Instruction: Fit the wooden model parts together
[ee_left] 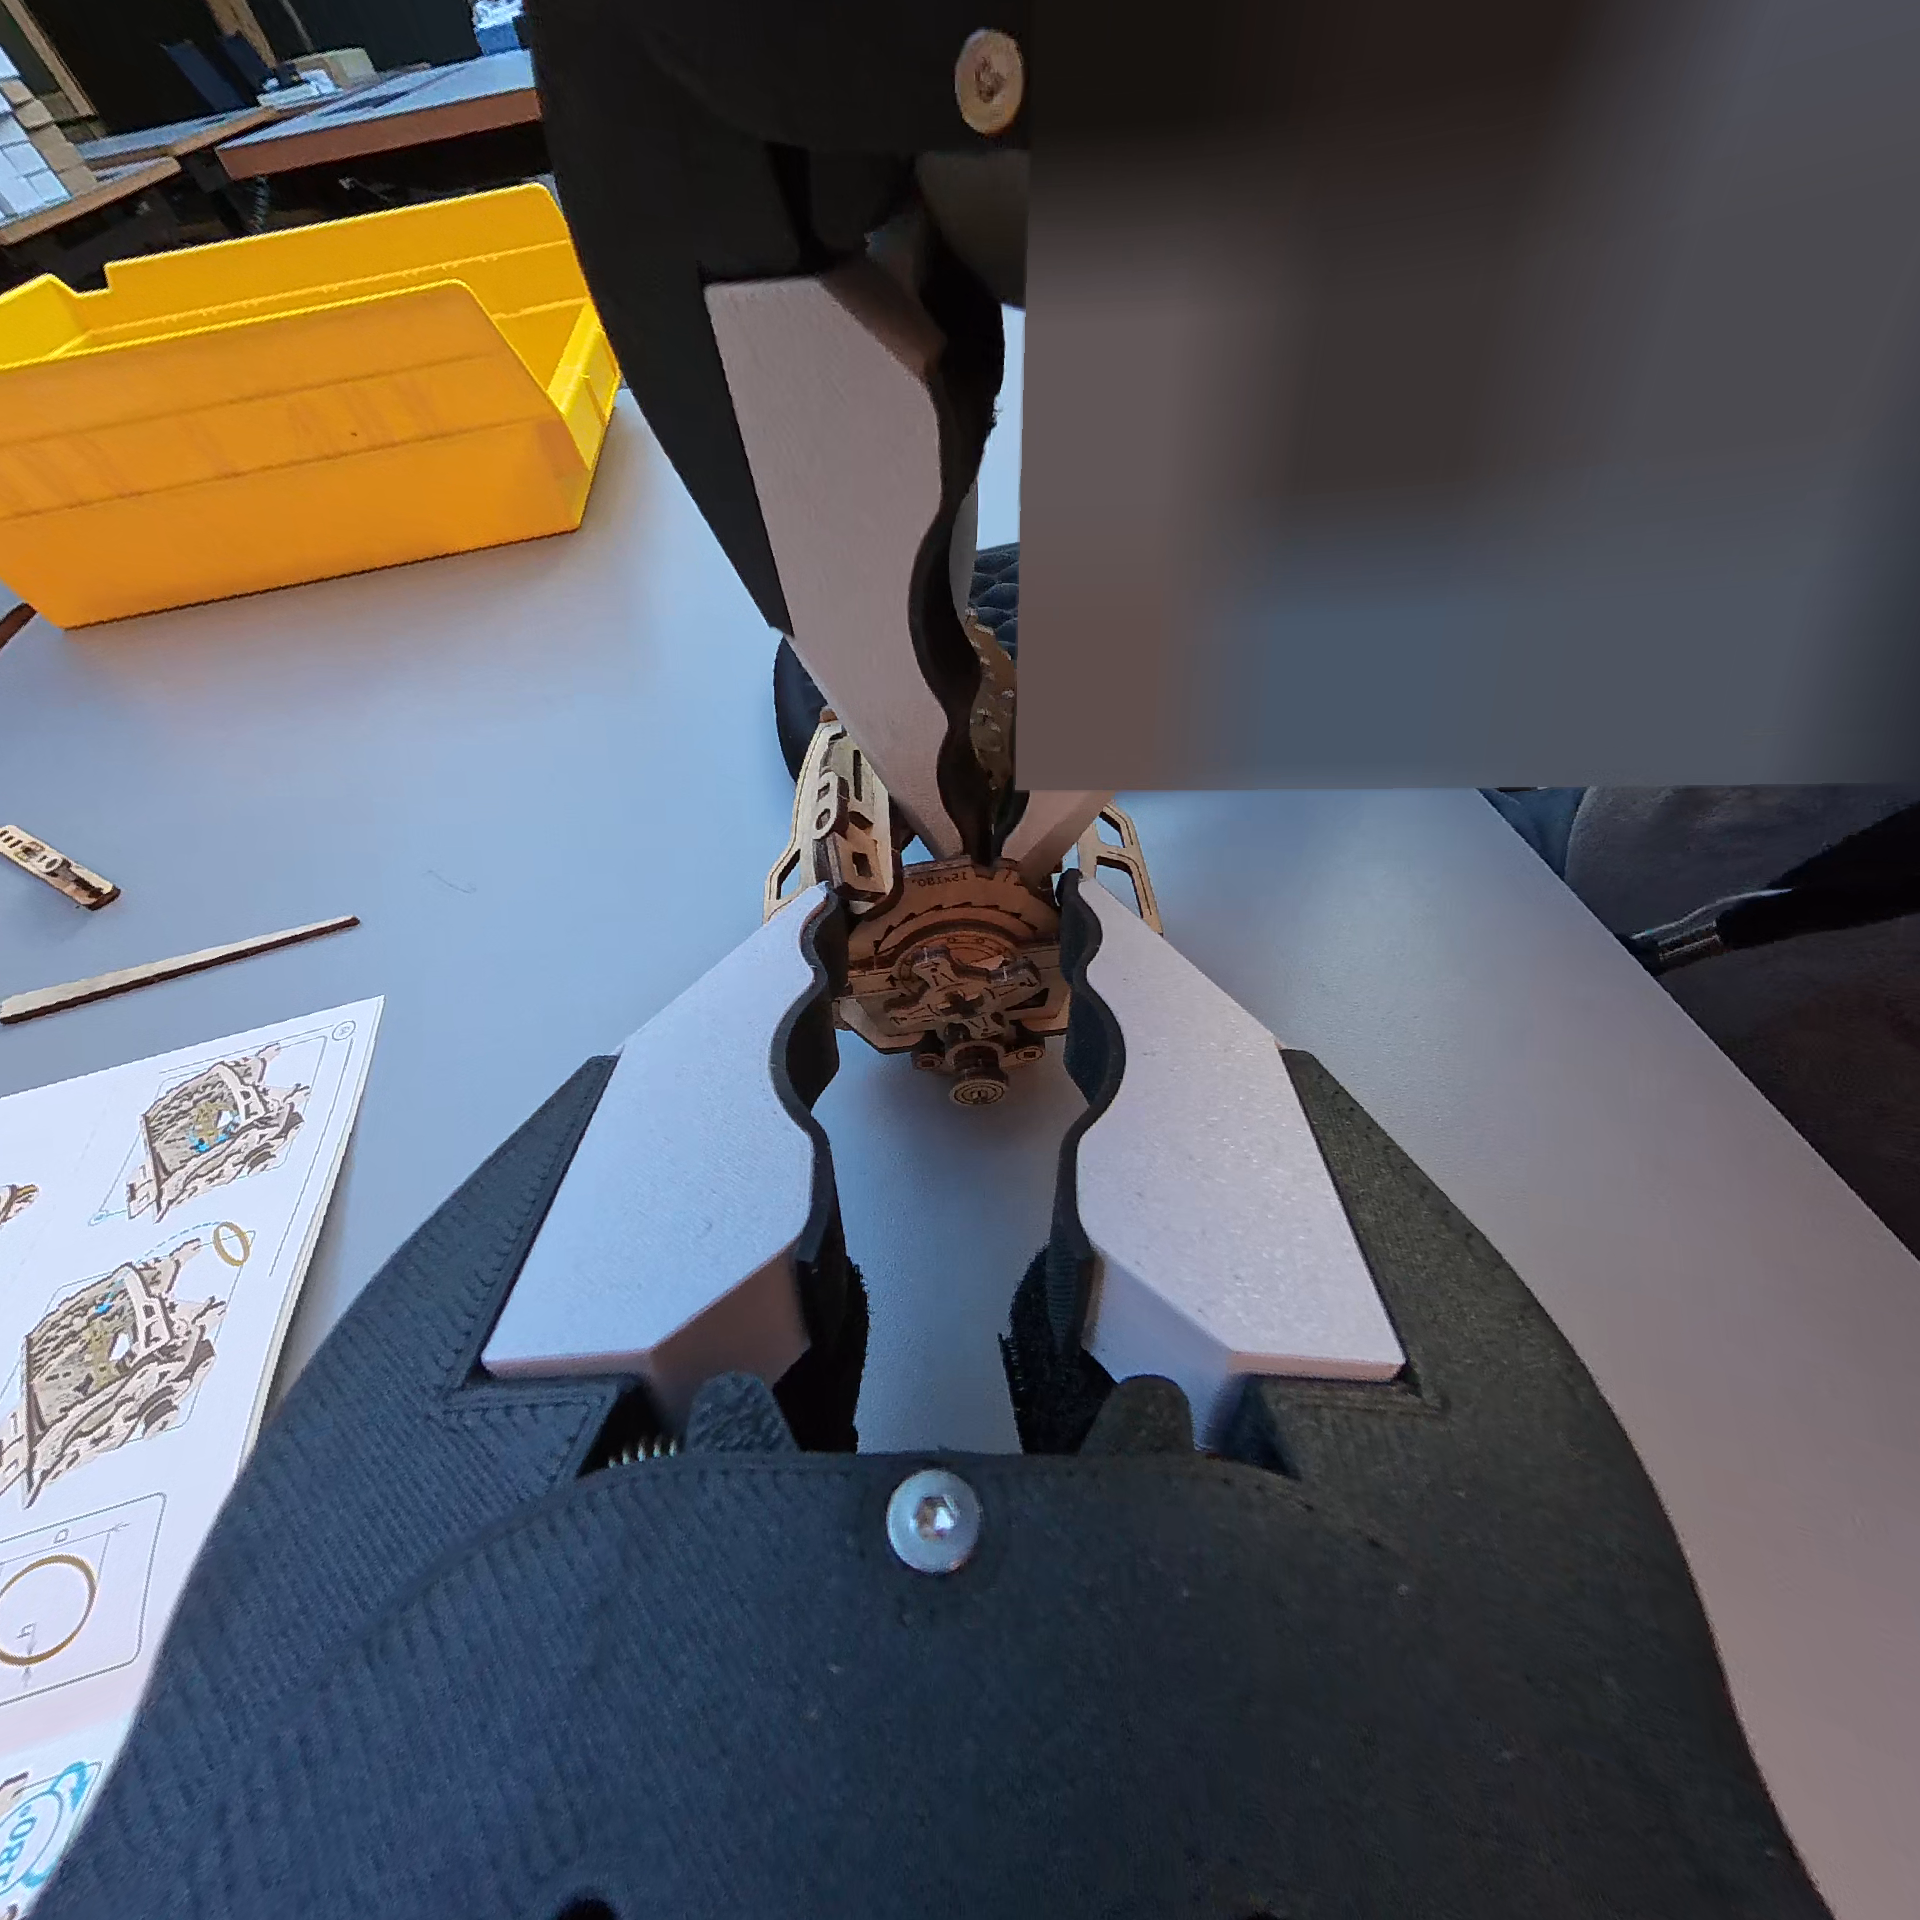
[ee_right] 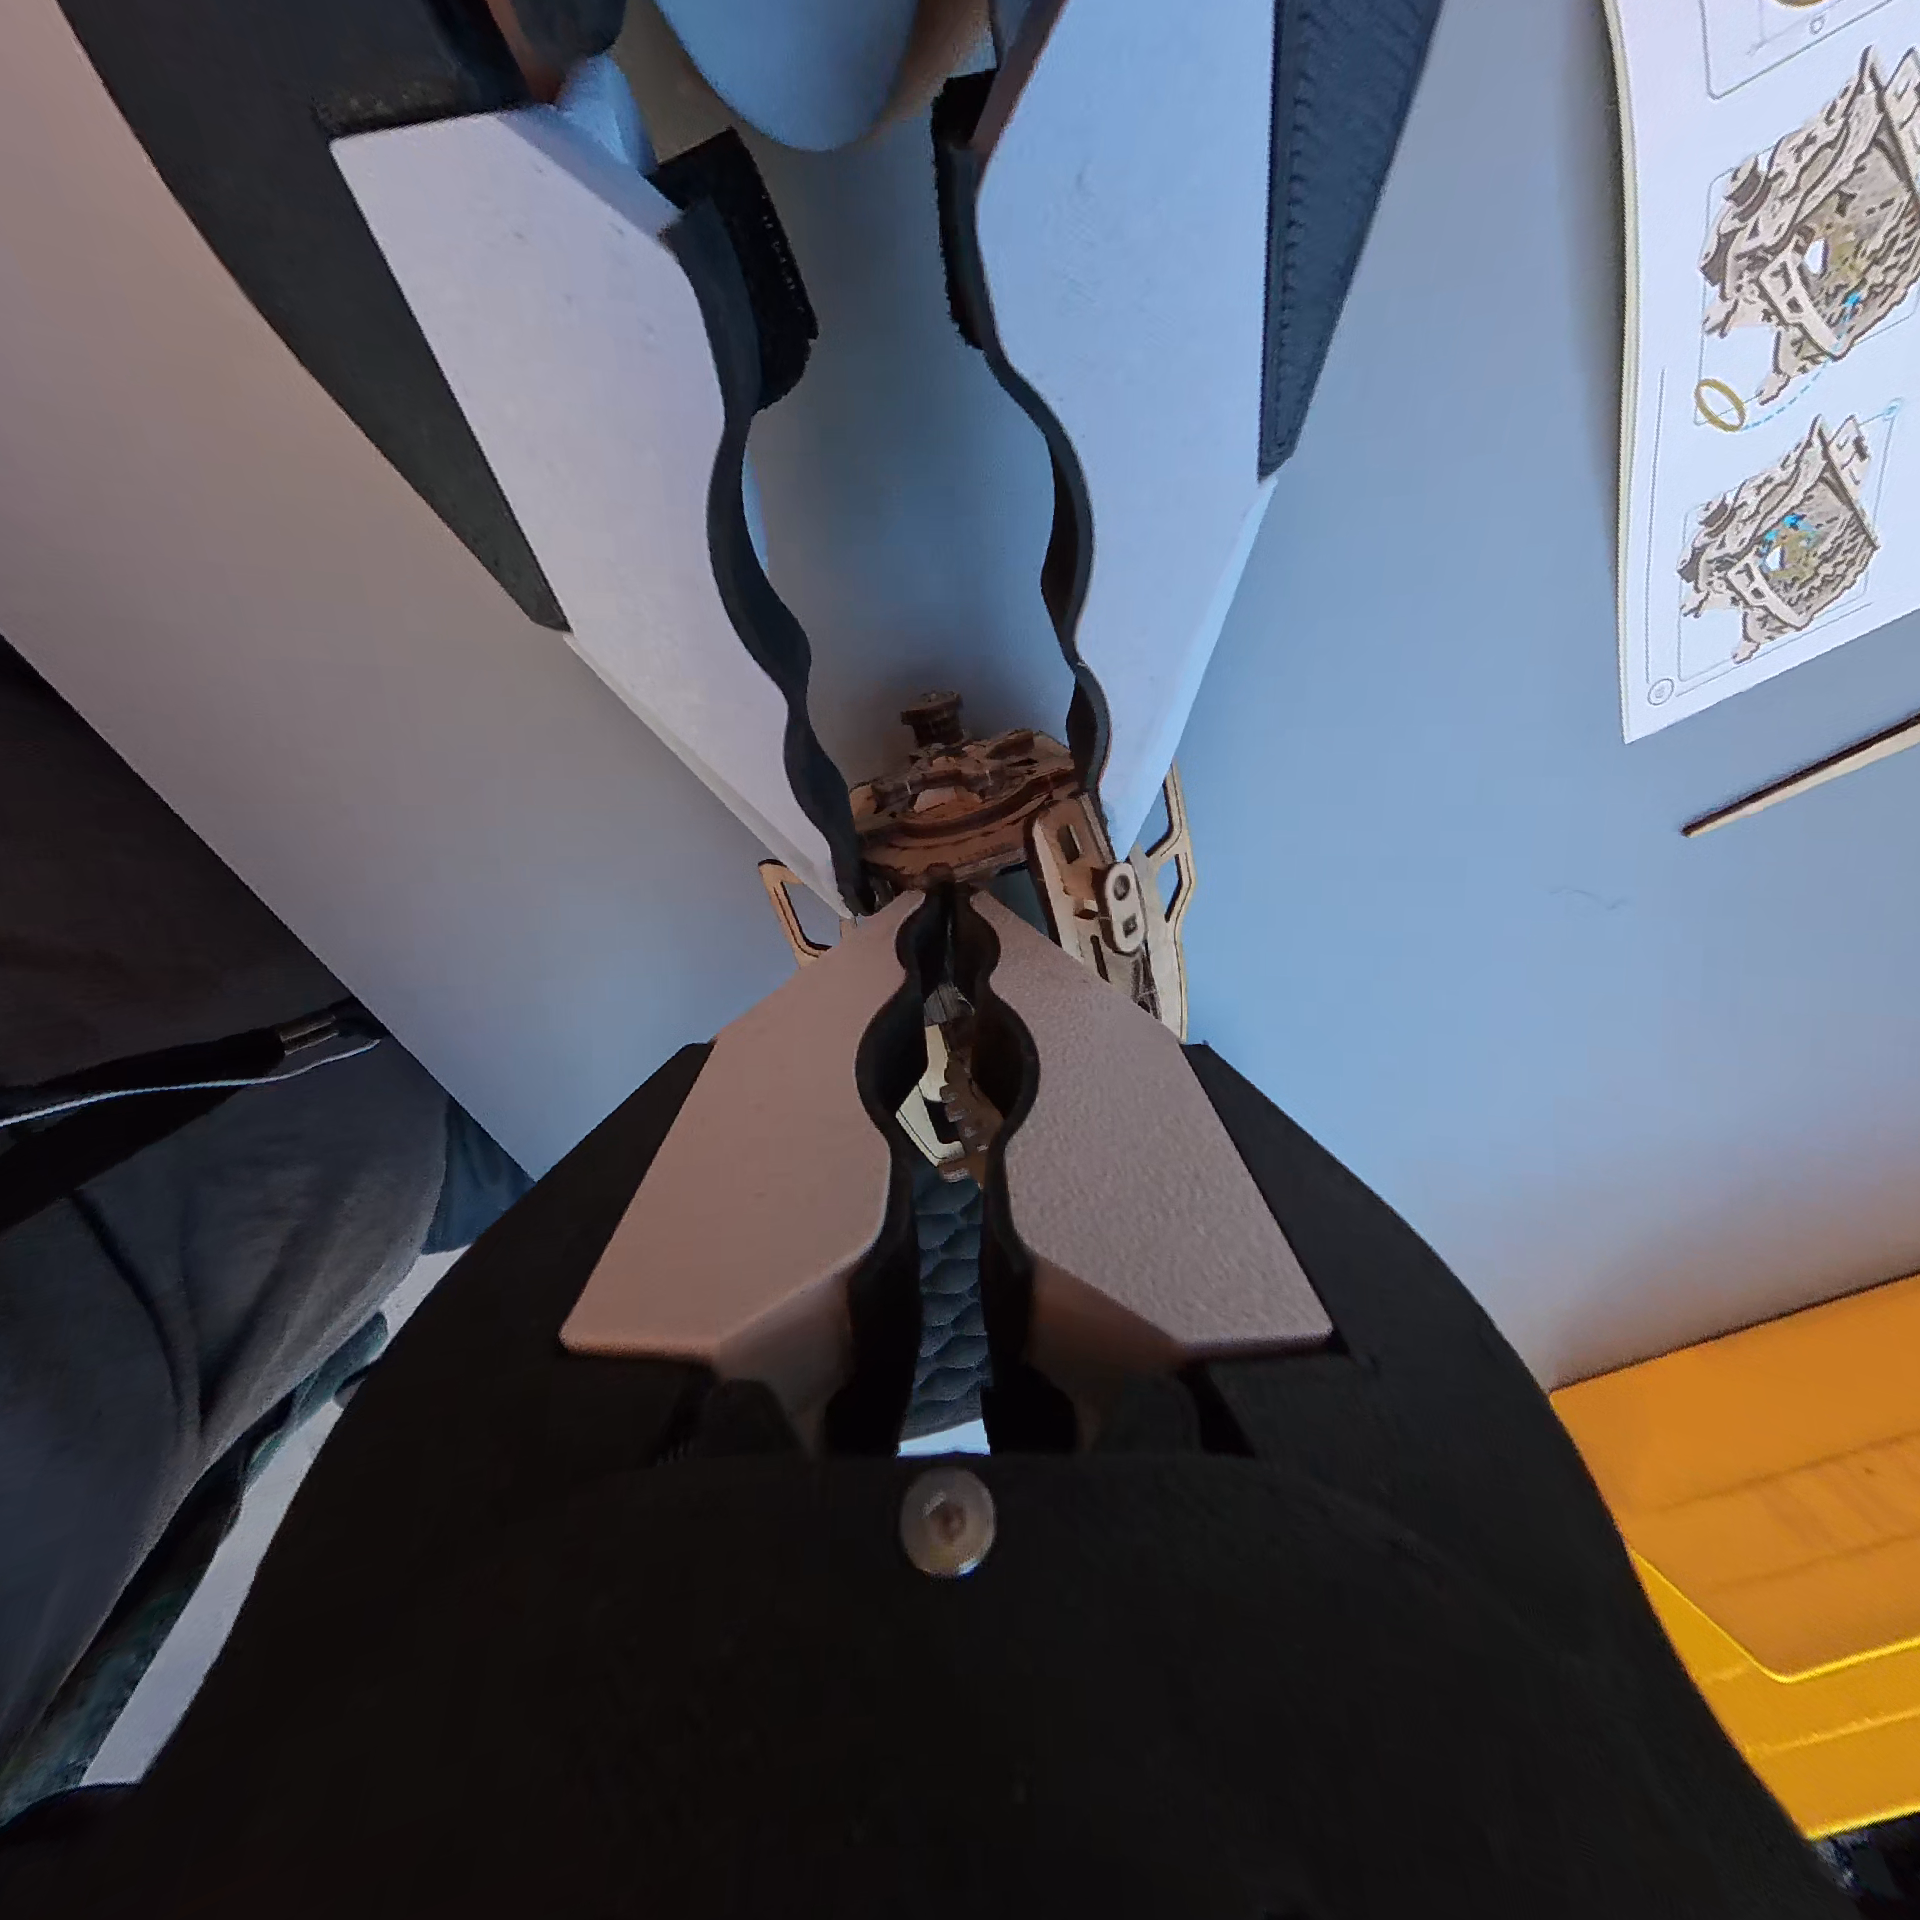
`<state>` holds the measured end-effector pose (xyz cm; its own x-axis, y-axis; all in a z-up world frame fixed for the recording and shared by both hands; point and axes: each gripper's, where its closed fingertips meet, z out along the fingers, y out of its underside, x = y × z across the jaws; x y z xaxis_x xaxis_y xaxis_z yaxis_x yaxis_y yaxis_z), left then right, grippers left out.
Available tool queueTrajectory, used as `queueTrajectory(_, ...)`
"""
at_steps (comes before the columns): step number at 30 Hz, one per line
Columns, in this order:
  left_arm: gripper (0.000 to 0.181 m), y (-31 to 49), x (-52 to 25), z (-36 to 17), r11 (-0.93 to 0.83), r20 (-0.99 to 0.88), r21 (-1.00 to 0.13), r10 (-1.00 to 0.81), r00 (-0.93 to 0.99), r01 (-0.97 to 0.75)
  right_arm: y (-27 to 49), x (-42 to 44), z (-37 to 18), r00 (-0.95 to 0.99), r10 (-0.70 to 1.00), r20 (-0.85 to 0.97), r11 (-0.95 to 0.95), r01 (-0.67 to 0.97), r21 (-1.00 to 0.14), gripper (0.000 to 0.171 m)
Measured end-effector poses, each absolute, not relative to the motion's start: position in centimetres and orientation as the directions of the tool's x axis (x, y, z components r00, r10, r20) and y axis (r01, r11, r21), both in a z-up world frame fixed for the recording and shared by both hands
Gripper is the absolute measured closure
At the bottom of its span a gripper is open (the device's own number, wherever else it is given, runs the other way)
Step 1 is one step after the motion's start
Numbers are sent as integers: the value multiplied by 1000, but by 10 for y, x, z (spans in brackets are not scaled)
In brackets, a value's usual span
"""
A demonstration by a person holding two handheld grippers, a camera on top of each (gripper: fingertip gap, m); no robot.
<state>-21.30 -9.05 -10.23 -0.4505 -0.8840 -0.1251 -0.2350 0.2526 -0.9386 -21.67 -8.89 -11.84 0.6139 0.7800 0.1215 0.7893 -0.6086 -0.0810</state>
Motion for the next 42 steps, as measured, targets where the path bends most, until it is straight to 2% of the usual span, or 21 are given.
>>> queueTrajectory(11,143,-90,-213,-102,253,-126,-939,-885,-449,-235,-83,-218,-107,656,747,111,-614,744,-262,171)
queueTrajectory(22,143,-89,-212,-102,243,-116,-940,-889,-444,-241,-83,-217,-114,691,714,112,-652,715,-253,171)
queueTrajectory(28,143,-89,-212,-102,245,-120,-939,-890,-440,-240,-84,-216,-117,698,702,141,-669,714,-207,171)
queueTrajectory(31,142,-89,-212,-103,247,-123,-939,-890,-439,-239,-83,-216,-116,709,686,161,-673,703,-230,171)
queueTrajectory(36,142,-89,-212,-103,252,-128,-938,-890,-438,-237,-81,-217,-111,741,654,151,-672,661,-333,171)
queueTrajectory(42,142,-90,-213,-103,262,-139,-937,-885,-444,-230,-87,-216,-113,725,682,94,-659,666,-350,171)
